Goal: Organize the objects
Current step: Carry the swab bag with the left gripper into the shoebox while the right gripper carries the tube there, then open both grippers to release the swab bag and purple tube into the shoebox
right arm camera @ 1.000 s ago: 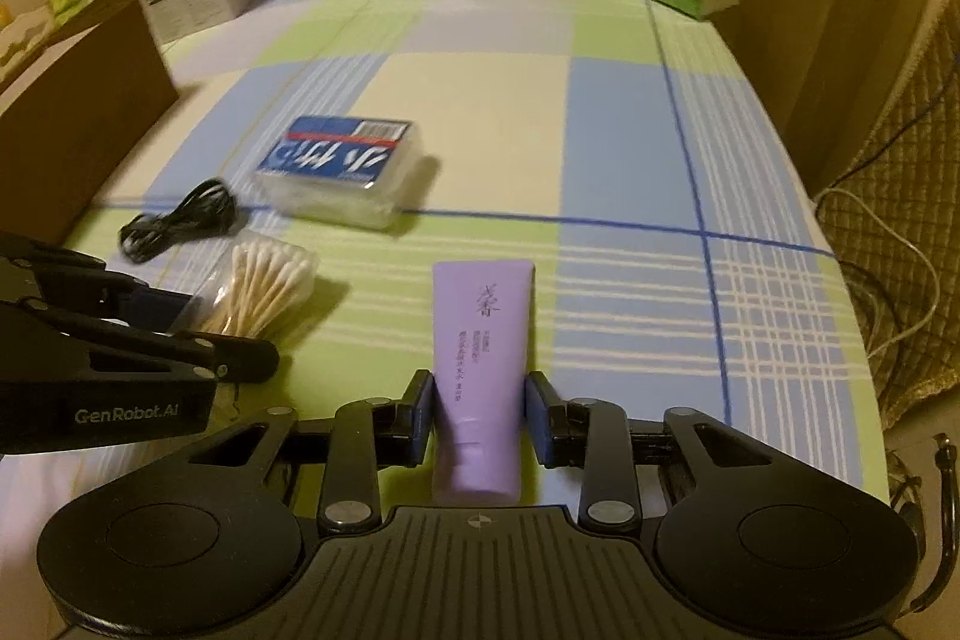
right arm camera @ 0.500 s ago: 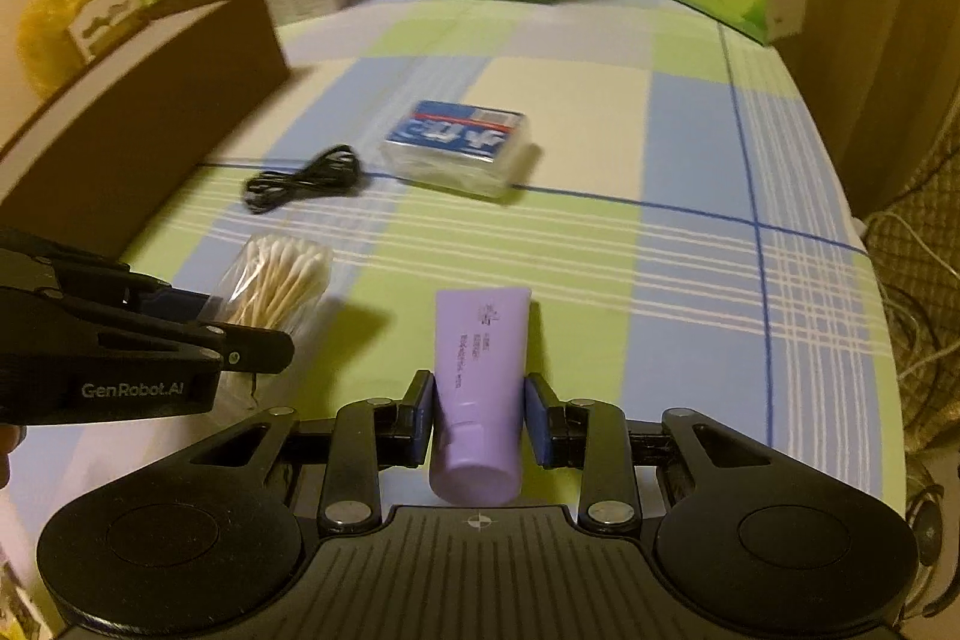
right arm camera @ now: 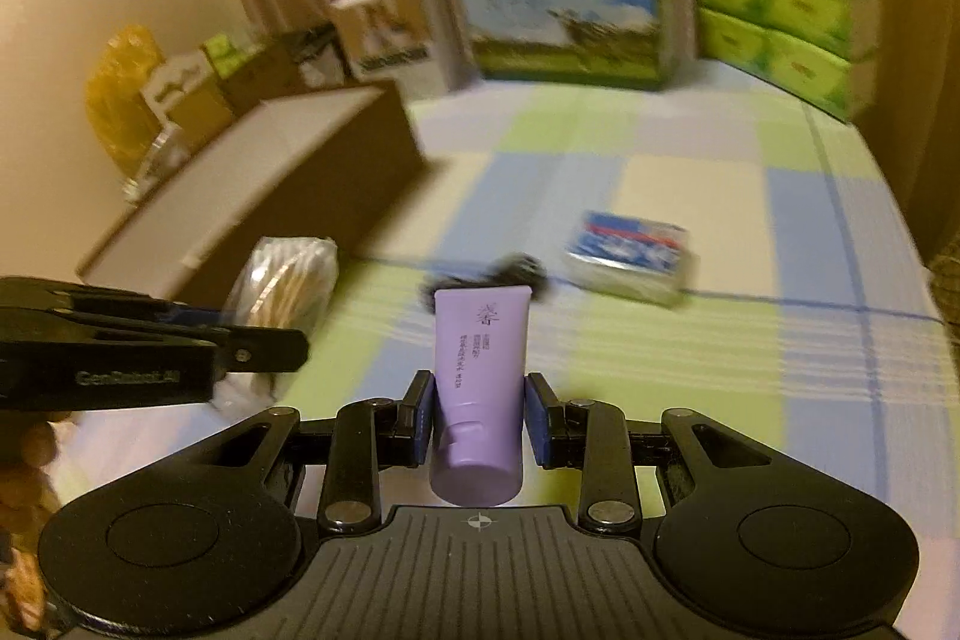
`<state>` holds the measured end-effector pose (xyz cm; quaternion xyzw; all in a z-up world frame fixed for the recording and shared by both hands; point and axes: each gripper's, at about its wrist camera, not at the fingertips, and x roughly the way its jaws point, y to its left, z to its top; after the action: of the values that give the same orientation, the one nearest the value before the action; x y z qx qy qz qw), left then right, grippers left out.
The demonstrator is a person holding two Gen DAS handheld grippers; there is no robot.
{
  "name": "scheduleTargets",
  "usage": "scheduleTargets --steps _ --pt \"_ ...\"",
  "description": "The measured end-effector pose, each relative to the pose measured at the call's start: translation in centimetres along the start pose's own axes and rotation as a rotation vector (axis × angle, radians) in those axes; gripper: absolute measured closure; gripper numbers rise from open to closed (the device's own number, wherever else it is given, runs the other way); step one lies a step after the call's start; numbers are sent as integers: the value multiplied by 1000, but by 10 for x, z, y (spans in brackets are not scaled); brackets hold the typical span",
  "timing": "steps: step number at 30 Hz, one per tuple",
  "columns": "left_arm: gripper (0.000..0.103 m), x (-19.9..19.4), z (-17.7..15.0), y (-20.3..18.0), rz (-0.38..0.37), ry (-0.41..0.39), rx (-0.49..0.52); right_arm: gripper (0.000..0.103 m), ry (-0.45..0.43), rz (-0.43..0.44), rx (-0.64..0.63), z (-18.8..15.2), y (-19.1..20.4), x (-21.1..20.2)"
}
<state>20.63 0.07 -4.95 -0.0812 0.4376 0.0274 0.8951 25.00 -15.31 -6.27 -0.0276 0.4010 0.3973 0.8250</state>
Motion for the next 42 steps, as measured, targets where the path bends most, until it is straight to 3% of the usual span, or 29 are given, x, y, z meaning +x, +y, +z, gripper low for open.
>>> scheduleTargets --steps 9,20,29,42 --pt "78 -51 20 94 57 -85 -33 74 -54 127 -17 49 91 39" --pt "78 -40 58 200 149 -84 -39 74 -14 131 -88 98 168 133" --pt "78 14 90 263 178 -2 -35 74 34 74 -143 131 168 206" --pt "78 82 126 296 165 83 -32 74 103 22 -122 167 149 281"
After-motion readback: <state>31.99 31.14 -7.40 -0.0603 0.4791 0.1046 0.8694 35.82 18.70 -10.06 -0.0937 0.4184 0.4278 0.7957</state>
